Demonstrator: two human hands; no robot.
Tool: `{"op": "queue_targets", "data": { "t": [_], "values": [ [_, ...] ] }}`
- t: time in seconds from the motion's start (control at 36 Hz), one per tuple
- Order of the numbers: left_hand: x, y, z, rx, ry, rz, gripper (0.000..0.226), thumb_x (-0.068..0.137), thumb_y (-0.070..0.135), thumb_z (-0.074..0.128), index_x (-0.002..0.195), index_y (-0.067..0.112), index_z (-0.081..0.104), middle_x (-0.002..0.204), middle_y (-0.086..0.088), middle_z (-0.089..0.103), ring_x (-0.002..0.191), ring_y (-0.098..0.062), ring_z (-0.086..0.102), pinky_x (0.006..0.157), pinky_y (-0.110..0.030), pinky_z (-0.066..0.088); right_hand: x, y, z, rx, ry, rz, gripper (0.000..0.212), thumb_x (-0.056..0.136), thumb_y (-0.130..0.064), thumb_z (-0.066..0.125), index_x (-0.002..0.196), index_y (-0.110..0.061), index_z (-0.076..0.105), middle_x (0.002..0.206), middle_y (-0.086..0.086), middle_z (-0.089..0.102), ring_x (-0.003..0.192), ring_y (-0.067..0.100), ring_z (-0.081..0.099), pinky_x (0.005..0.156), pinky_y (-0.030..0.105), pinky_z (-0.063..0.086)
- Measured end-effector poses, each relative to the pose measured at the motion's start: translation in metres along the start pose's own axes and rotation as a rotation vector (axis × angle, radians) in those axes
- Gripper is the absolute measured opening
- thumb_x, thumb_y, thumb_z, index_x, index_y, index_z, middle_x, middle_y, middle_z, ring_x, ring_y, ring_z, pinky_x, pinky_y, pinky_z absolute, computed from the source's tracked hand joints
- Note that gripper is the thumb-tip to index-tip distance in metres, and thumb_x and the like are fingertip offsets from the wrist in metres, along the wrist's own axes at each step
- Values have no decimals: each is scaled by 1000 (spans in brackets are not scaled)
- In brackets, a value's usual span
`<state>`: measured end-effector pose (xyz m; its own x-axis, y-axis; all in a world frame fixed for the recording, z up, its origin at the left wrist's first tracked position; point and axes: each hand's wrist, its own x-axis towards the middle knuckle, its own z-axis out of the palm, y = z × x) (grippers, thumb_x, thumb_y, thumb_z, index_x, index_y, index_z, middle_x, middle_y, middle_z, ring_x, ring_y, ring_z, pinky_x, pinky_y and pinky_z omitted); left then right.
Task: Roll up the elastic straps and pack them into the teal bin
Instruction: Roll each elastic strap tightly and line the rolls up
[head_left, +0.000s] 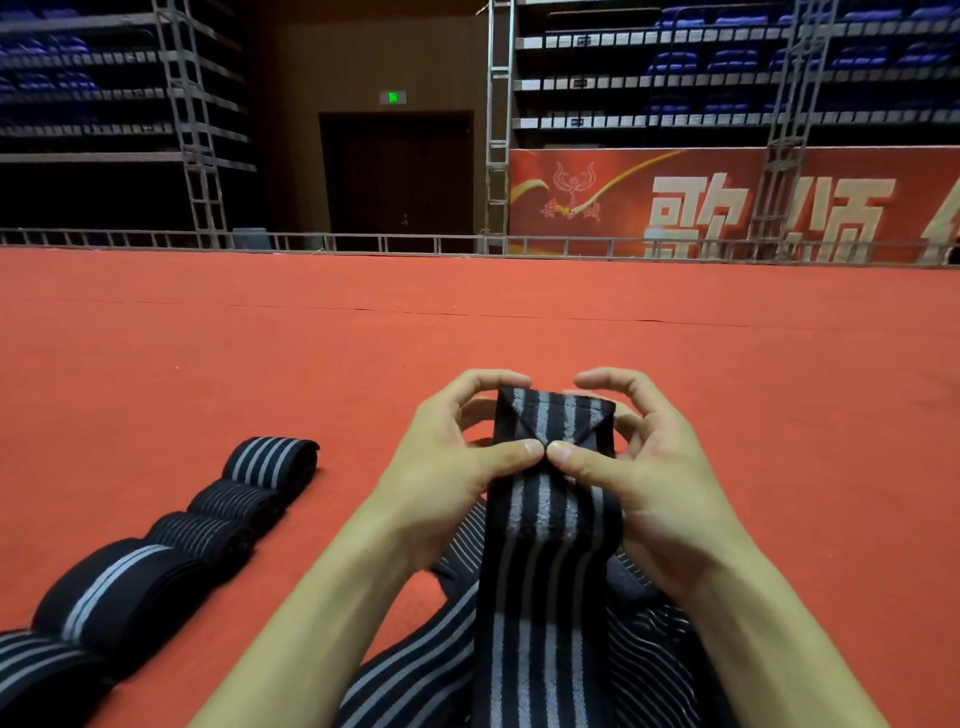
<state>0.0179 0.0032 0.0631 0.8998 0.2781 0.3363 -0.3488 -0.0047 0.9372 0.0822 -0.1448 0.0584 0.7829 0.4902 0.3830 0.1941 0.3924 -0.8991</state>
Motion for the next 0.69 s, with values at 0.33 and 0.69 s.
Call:
{"op": "queue_targets", "data": {
  "t": [0.33, 0.69],
  "values": [
    [2, -5, 6, 391, 41, 494, 42, 75, -5, 68, 102, 26, 61, 102, 12, 67, 104, -14, 63, 83, -21, 50, 0, -3, -3, 18, -64, 38, 34, 75, -30, 70, 106, -20, 65, 97, 18, 70, 85, 33, 69, 76, 45, 58],
    [-3, 3, 8, -63, -43, 53, 25, 77, 16, 80, 98, 21, 67, 94, -2, 67, 85, -19, 66, 71, -42, 56, 0, -3, -2, -155, -6, -173, 26, 85, 2, 69, 84, -24, 71, 84, 0, 71, 72, 14, 67, 62, 30, 57]
  ]
}}
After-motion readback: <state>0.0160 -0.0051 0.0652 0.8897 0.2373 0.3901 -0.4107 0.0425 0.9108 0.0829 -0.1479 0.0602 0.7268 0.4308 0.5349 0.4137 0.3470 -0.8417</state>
